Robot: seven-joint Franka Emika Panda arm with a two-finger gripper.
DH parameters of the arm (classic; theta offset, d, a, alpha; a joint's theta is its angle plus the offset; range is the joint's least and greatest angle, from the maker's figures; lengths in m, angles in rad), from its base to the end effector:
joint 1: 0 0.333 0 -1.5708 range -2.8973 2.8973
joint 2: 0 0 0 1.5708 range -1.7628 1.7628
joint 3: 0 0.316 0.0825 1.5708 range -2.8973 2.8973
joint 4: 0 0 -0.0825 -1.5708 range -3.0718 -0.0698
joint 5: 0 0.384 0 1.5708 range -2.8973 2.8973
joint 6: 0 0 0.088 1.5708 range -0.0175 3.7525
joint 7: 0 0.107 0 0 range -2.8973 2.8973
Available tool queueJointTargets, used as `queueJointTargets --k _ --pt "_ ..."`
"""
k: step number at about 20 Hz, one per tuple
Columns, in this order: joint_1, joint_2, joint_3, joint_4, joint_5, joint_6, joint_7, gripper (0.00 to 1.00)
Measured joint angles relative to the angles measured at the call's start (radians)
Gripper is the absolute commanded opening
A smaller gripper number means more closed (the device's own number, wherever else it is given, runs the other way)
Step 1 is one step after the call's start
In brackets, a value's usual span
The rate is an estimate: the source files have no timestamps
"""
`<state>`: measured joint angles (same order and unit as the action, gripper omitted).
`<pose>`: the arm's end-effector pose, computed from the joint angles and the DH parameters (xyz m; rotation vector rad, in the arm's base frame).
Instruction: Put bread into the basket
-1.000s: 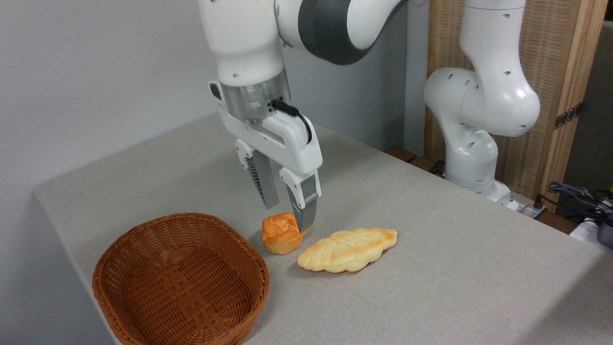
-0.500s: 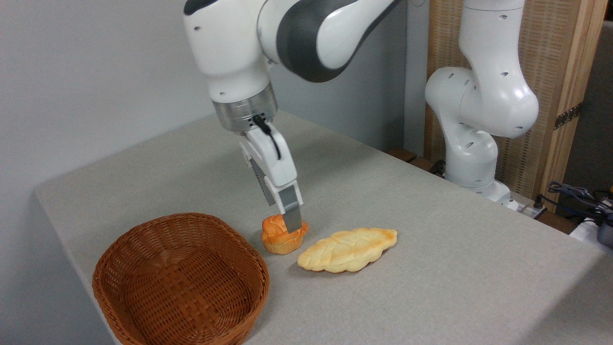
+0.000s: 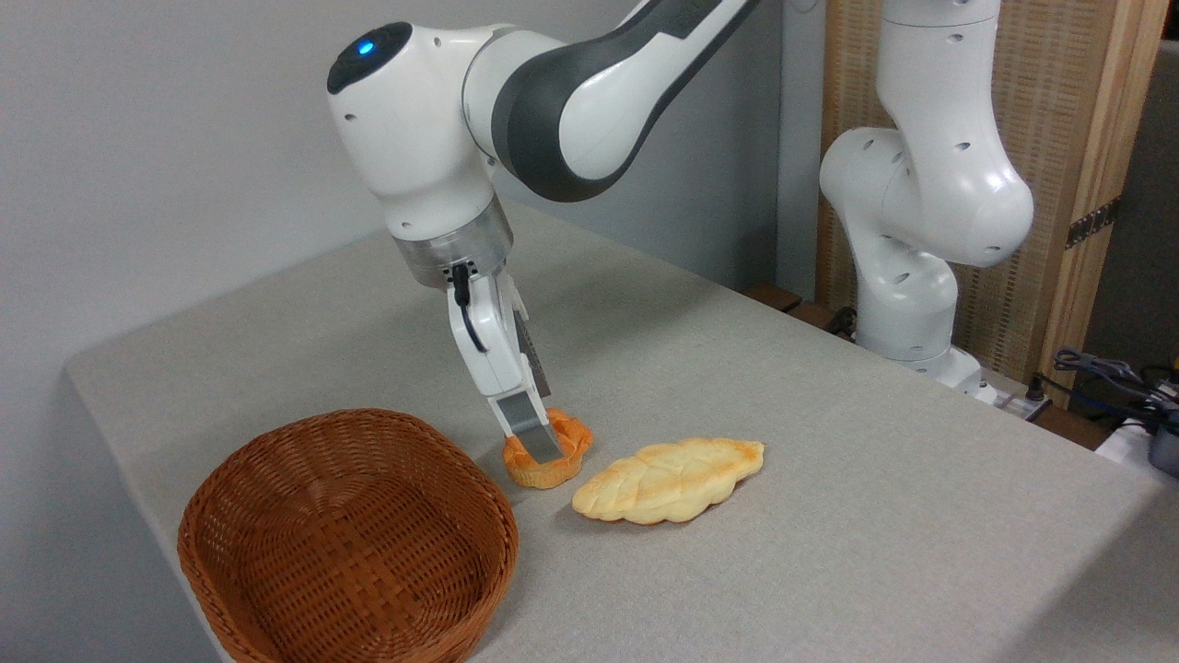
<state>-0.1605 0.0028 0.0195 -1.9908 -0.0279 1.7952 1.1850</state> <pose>0.5270 -0.0772 0.4442 2.3808 -1.8422 -0.2398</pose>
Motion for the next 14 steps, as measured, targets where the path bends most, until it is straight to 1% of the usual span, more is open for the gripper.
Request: queueJointTargets --k 5,10,11,12,13,14 --pt "-0.001 0.026 -0.001 -0.004 0.000 0.000 0.022 1.00" --pt "-0.013 0.051 -0.004 -0.004 0.000 0.000 0.028 1.00" --pt "-0.014 0.052 -0.004 -0.004 0.000 0.001 0.028 0.96" --pt "-0.015 0.053 -0.004 -0.004 0.000 0.002 0.028 0.89" --pt "-0.015 0.054 -0.004 -0.004 0.002 0.004 0.028 0.76" --pt "-0.015 0.054 -0.004 -0.004 0.004 0.007 0.028 0.59"
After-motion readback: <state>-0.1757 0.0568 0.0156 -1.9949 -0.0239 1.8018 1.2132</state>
